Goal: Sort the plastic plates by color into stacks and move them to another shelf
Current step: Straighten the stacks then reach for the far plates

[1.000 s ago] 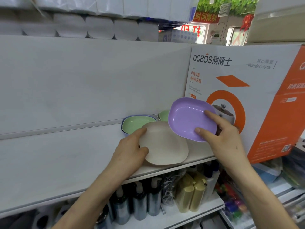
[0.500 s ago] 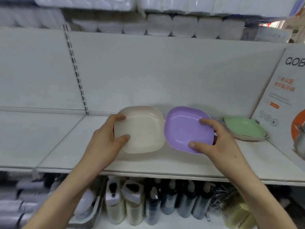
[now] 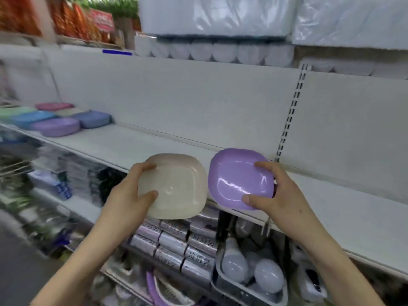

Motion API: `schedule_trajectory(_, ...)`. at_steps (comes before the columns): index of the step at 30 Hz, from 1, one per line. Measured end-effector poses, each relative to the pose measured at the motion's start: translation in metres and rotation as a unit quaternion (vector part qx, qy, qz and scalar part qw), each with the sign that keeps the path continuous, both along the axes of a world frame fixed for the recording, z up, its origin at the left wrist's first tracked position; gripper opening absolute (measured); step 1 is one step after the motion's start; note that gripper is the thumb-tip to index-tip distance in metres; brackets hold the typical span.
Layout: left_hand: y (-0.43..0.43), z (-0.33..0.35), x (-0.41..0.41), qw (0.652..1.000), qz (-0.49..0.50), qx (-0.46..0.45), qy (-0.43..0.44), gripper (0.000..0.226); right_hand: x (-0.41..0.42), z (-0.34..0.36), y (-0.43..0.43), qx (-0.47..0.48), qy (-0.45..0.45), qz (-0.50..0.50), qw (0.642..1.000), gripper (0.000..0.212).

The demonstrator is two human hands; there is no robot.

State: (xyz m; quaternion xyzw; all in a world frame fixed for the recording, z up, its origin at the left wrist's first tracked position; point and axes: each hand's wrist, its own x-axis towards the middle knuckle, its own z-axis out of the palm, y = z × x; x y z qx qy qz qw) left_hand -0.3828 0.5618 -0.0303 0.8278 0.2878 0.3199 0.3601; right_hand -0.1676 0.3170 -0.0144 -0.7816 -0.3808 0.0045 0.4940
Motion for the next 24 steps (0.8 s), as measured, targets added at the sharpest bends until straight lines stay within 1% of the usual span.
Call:
schedule_trajectory(3, 0.071, -0.002, -0.071, 0.998, 0.059, 0.005, 0.014, 0.058, -0.039, -0.004, 0.089, 0.001, 0.006, 0.053, 0.999, 0.072)
schedule_trajectory(6, 0.13, -0.005, -0.141, 0.993, 0.119, -0.01, 0.018, 0.056, -0.08, -0.008, 0.173, -0.003, 0.014, 0.114, 0.993, 0.073)
schedule_trajectory(12, 0.21, -0.018, -0.248, 0.976, 0.215, -0.036, 0.015, 0.06, -0.158, -0.016, 0.325, -0.036, 0.03, 0.223, 0.974, 0.073)
schedule_trajectory(16, 0.263, -0.025, -0.298, 0.961, 0.274, -0.038, 0.02, 0.06, -0.196, -0.016, 0.415, -0.049, 0.02, 0.287, 0.956, 0.071)
schedule_trajectory(24, 0.385, -0.028, -0.366, 0.926, 0.373, -0.039, 0.04, 0.06, -0.259, -0.019, 0.6, -0.044, 0.01, 0.38, 0.924, 0.07)
